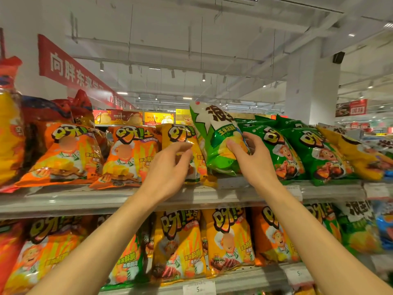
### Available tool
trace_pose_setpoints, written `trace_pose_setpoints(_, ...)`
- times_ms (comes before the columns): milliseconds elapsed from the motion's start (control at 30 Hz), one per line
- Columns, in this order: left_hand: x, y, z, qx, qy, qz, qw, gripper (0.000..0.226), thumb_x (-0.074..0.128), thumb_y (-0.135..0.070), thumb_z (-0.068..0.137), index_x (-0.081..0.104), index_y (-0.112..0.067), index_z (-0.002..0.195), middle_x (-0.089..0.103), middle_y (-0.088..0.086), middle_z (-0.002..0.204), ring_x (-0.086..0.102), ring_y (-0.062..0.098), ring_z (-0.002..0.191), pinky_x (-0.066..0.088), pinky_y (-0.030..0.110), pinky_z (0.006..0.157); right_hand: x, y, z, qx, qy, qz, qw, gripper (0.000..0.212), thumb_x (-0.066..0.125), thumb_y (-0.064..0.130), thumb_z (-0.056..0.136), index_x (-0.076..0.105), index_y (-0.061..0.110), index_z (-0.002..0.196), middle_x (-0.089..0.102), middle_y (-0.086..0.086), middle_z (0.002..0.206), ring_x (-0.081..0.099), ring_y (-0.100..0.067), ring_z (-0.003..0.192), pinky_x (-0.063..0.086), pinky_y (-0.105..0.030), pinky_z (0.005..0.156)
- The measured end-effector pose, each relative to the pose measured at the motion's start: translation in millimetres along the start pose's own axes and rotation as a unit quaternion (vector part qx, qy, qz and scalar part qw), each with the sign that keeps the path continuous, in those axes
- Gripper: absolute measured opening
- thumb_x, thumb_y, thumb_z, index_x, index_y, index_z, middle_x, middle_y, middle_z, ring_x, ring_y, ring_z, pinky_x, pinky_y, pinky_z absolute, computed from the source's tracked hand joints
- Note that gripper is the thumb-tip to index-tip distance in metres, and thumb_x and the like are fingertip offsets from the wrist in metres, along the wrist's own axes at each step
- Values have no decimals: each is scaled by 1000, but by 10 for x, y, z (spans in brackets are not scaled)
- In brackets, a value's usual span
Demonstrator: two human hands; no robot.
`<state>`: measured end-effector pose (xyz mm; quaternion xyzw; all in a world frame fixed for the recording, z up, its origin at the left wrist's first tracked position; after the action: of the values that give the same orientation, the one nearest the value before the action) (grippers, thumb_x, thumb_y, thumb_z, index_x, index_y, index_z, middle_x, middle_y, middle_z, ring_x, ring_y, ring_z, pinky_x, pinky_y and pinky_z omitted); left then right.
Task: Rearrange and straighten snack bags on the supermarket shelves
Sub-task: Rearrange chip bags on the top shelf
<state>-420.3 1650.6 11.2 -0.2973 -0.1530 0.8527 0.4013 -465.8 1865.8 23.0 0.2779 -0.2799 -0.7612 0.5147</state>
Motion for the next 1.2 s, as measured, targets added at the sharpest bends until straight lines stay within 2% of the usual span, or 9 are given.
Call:
trace_pose_setpoints(133, 32, -133, 40, -95, 50, -149, 983, 46, 44, -53, 104, 55, -28, 141, 67, -5, 125, 74, 13, 94, 62, 42, 87, 56, 147, -155, -24, 17, 7, 1000, 65, 68, 55, 90, 47, 31, 147, 52, 17, 132, 51, -3, 120, 38, -12, 83)
trace_pose_setpoints(267, 25, -169, 33, -126, 77, -257, 955, 32, 56, -63, 94, 58, -40, 118, 72, -13, 113, 74, 1, 89, 59, 20, 65, 53, 284, -293, -51, 33, 24, 998, 46, 63, 49, 96, 56, 33, 138, 60, 16, 133, 56, 0, 121, 50, -22, 96)
trace_pose_setpoints(433, -8, -85, -22, -127, 55, -207, 968, 104, 72, -83, 62, 44, -30, 147, 62, -13, 130, 66, 8, 114, 57, 35, 95, -34, 318, -439, -63, 8, 35, 997, 30, 68, 33, 97, 66, 30, 126, 69, 17, 118, 63, 6, 110, 55, -26, 97)
trace_pose_setpoints(533, 42, -49, -129, -122, 69, -235, 962, 94, 74, -80, 64, 48, -33, 142, 63, -13, 131, 64, 7, 116, 56, 32, 94, -127, 252, -525, -22, 11, 20, 999, 42, 71, 45, 91, 63, 31, 129, 67, 16, 121, 62, 3, 112, 54, -31, 99)
trace_pose_setpoints(667, 173, -36, -330, -121, 78, -295, 945, 76, 74, -69, 64, 58, -35, 131, 69, -13, 123, 69, 5, 109, 57, 22, 82, -262, 94, -744, 82, 99, 48, 991, 94, 66, 85, 61, 53, 36, 140, 65, 22, 126, 61, 6, 116, 53, -25, 100)
trace_pose_setpoints(800, 375, -131, -628, -133, 128, -311, 933, 79, 77, -65, 68, 56, -33, 138, 69, -13, 127, 69, 7, 110, 59, 30, 90, -492, -136, -980, 112, 161, 80, 977, 52, 71, 78, 68, 54, 53, 110, 69, 40, 101, 63, 20, 98, 50, -4, 75)
trace_pose_setpoints(900, 611, -296, -880, -131, 152, -314, 928, 59, 80, -58, 77, 59, -37, 128, 72, -19, 119, 68, 1, 109, 57, 20, 86, -768, -344, -1149, 142, 163, 106, 971, 57, 76, 61, 78, 60, 37, 127, 72, 18, 120, 68, -2, 112, 54, -25, 92)
trace_pose_setpoints(967, 804, -443, -1052, -130, 162, -310, 928, 51, 73, -50, 78, 59, -37, 125, 72, -25, 114, 68, -4, 106, 53, 11, 79, -993, -464, -1284, 151, 160, 145, 965, 55, 80, 48, 82, 61, 29, 130, 76, 6, 118, 73, -15, 109, 60, -29, 85)
trace_pose_setpoints(1200, 1644, -839, -1735, -188, 110, -276, 936, 56, 76, -54, 83, 60, -30, 131, 70, -4, 126, 66, 5, 115, 56, 30, 95, -2007, -1124, -1802, 189, 104, 164, 963, 66, 85, 68, 56, 61, 59, 116, 72, 25, 119, 66, 2, 115, 54, -21, 94)
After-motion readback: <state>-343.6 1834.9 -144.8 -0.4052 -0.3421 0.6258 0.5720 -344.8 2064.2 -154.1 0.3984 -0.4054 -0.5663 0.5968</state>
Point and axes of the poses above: each hand's wrist, its own z-axis towards the middle knuckle, its own x-axis out of the palm, y = z × x, the point moved 1 cm from there along z, towards the middle knuckle
